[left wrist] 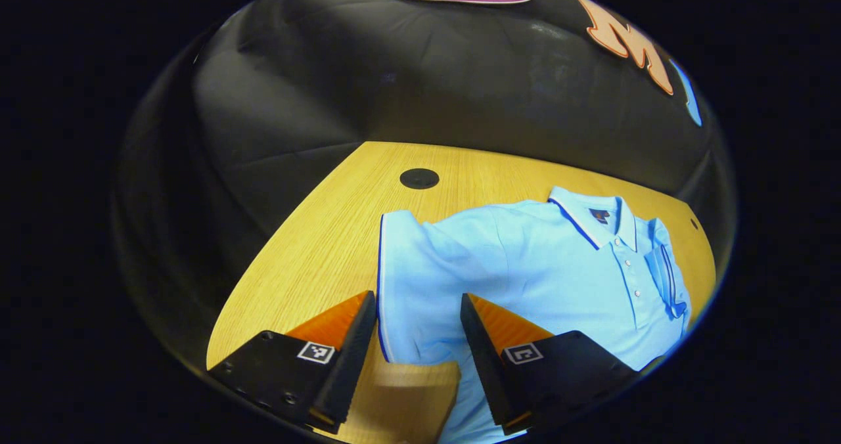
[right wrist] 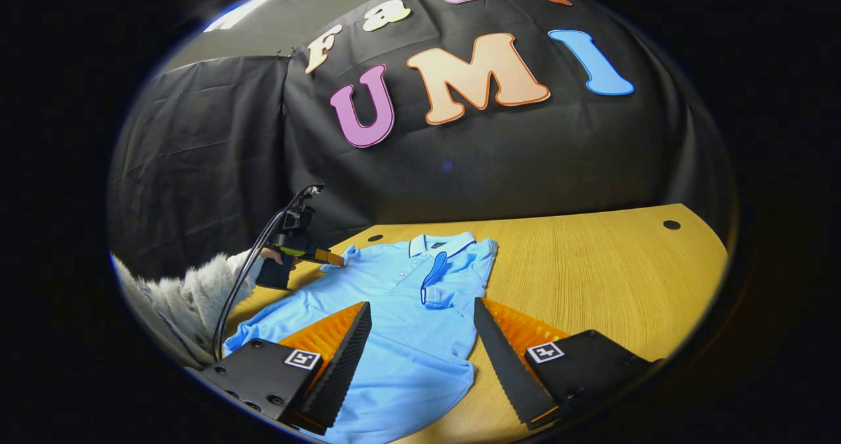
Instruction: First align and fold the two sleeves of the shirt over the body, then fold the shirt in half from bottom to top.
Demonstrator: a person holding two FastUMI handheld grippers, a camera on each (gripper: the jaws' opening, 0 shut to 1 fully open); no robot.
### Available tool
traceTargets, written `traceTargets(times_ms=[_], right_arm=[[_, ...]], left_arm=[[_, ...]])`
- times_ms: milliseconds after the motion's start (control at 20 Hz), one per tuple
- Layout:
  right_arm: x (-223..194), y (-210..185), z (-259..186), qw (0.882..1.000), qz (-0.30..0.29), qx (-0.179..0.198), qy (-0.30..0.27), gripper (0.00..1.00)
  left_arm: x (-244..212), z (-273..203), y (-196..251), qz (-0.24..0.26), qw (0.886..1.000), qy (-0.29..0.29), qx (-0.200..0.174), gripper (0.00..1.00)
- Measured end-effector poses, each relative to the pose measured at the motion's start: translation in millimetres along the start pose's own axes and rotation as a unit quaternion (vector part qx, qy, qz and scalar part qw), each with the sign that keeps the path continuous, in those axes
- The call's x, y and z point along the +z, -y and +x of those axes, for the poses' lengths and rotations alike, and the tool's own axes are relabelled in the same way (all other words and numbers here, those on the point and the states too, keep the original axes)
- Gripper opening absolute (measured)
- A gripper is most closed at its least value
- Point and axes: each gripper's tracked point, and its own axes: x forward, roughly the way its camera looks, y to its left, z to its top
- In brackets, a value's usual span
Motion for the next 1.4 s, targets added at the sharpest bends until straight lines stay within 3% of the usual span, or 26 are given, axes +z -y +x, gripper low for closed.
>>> traceTargets(times_ms=[200, 400, 500, 600, 700, 1100, 1400], right_arm=[[-4.0, -3.1, 0.4, 1.000, 0.003, 0.003, -0.007, 0.98], [-3.6, -1.1, 0.0, 1.000, 0.002, 0.003, -0.006, 0.98], [-3.2, 0.4, 0.2, 1.000, 0.002, 0.001, -0.006, 0.98], [-4.3, 4.2, -0.9, 1.000, 0.001, 0.002, -0.007, 0.98], [-4.6, 3.2, 0.3, 1.000, 0.001, 0.003, -0.009, 0.98], [-2.4, 6.5, 0.9, 1.000, 0.007, 0.002, -0.007, 0.98], [-2.4, 6.2, -0.8, 1.000, 0.006, 0.005, -0.007, 0.98]], left_arm=[[-1.6, -0.7, -1.4, -0.002, 1.000, 0.001, -0.005, 0.70], [-2.7, -3.3, -1.4, -0.006, 1.000, 0.003, -0.008, 0.54], [1.0, -4.1, 4.2, -0.012, 0.999, 0.010, -0.028, 0.53], [0.2, -7.7, 8.3, -0.017, 1.000, 0.008, -0.024, 0.09], [2.6, -6.9, 7.3, -0.025, 0.999, 0.016, -0.025, 0.02], [21.8, -18.3, 16.2, -0.039, 0.997, 0.049, -0.035, 0.00], [56.3, -43.3, 70.0, -0.006, 0.991, 0.085, -0.100, 0.00]])
